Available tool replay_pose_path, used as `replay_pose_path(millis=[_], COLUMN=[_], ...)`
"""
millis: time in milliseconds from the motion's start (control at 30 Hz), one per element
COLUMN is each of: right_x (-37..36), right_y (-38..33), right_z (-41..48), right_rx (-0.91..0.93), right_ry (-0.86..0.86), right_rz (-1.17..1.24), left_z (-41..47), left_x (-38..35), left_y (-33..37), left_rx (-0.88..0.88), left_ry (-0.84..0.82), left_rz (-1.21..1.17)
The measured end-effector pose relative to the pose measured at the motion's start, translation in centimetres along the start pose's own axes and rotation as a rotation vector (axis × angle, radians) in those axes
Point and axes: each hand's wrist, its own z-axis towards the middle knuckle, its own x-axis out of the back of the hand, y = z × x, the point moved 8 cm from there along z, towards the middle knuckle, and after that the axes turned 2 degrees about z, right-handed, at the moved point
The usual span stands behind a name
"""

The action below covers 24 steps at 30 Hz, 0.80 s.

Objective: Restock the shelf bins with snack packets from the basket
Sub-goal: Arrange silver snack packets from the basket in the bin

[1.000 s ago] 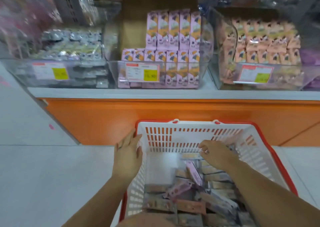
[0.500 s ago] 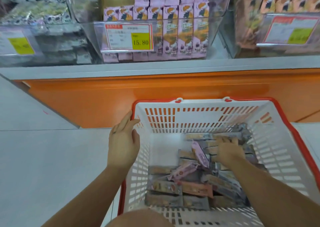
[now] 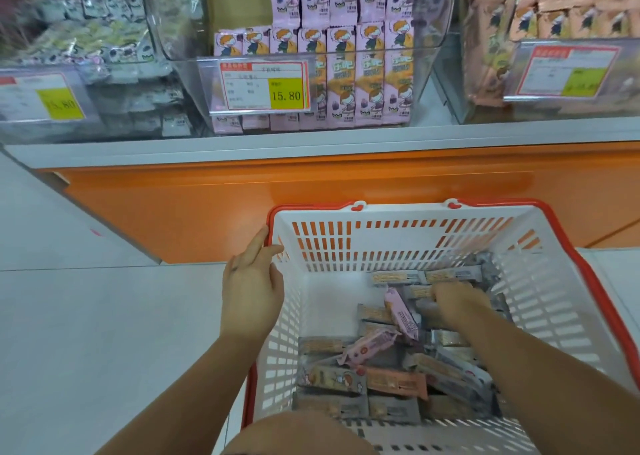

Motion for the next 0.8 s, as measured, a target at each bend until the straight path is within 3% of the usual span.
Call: replay_pose_path(millis=[167, 300, 433, 500, 567, 667, 800], right_x=[6.7, 15.2, 21.4, 23.2, 24.7, 27.1, 28.2], right_y=[-2.7, -5.1, -7.0, -7.7, -8.2, -9.0, -10.2], right_z=[-3.4, -9.0, -15.4, -18.1, -20.5, -24.4, -28.4], right_rx=[0.186, 0.403, 0.551, 0.614, 0.638, 0.695, 0.767], right_ry=[0.096, 0.234, 0.405, 0.482, 0.568, 0.749, 0.903], right_rz=[0.107, 0.289, 0.234, 0.272, 0.304, 0.364, 0.454], left_z=[-0.1, 0.7, 1.1, 0.8, 0.3, -1.3, -3.2], left_x=[0.1, 0.8, 5.0, 7.5, 9.7, 12.5, 14.7], left_y=[0.4, 1.0, 3.7, 5.5, 7.2, 9.2, 9.9], left_rx=[-0.041, -0.08, -0.16, -0.175, -0.118, 0.02, 0.205], left_ry=[-0.049, -0.295, -0.339, -0.269, -0.242, -0.212, -0.226], left_rz=[0.073, 0.317, 0.318, 0.16, -0.149, -0.689, -1.218])
